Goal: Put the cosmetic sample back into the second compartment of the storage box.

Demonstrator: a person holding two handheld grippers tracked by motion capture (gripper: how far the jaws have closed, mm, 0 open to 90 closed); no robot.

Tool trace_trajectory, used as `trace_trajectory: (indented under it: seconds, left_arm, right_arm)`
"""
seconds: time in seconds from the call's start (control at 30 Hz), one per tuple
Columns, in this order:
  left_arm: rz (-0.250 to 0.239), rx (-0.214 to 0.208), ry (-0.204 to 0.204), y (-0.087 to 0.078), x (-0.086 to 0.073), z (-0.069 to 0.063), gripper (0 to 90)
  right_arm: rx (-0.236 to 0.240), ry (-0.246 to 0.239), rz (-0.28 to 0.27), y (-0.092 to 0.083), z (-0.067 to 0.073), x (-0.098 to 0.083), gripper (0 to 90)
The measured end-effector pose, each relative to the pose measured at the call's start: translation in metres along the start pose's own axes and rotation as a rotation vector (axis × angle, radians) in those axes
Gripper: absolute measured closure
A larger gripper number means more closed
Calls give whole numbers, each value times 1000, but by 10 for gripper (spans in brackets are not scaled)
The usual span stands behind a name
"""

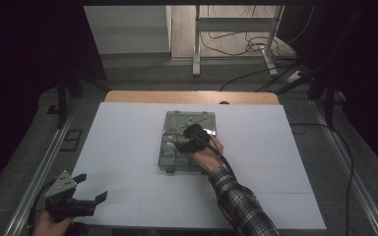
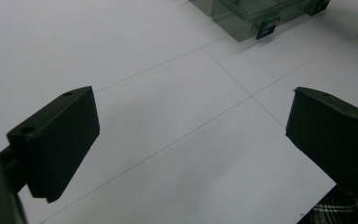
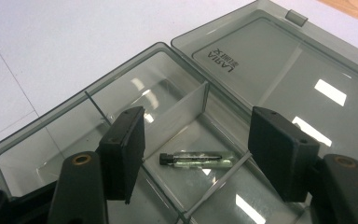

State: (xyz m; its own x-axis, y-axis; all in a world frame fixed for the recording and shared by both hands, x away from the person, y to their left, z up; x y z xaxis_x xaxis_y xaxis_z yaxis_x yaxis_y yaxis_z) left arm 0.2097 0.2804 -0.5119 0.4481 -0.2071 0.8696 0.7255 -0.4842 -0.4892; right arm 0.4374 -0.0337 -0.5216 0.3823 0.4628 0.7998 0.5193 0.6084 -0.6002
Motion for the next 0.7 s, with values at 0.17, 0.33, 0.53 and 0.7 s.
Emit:
trace_trajectory:
  seconds: [0.17, 0.33, 0.53, 0.7]
  left_arm:
    - [1, 0, 1, 0, 0, 0, 32]
    - [1, -1, 1, 0, 0, 0, 32]
    - [3, 2, 4, 0, 0, 0, 32]
    - [3, 1, 5, 0, 0, -1, 32]
  right_arm:
    - [18, 11, -2, -3, 1, 1, 367]
    - [43, 12, -2, -7, 5, 2, 351]
    - [67, 24, 3, -13, 8, 2, 338]
    - [80, 34, 2, -18, 9, 2, 316]
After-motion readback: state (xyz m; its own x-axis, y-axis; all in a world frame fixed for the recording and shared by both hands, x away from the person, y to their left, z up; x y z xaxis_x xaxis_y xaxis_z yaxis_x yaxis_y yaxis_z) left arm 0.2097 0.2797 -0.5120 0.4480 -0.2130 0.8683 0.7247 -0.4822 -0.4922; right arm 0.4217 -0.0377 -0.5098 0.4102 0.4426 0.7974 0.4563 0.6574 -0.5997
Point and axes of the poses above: each handheld gripper's, and its own axes: y roughly forward along the jaws, x roughly out of its top, z roughly to its left, the point moved 4 cm from there along y, roughly forward along the jaws, and after that the axes turned 8 degrees about -z, right-handed, at the moved point
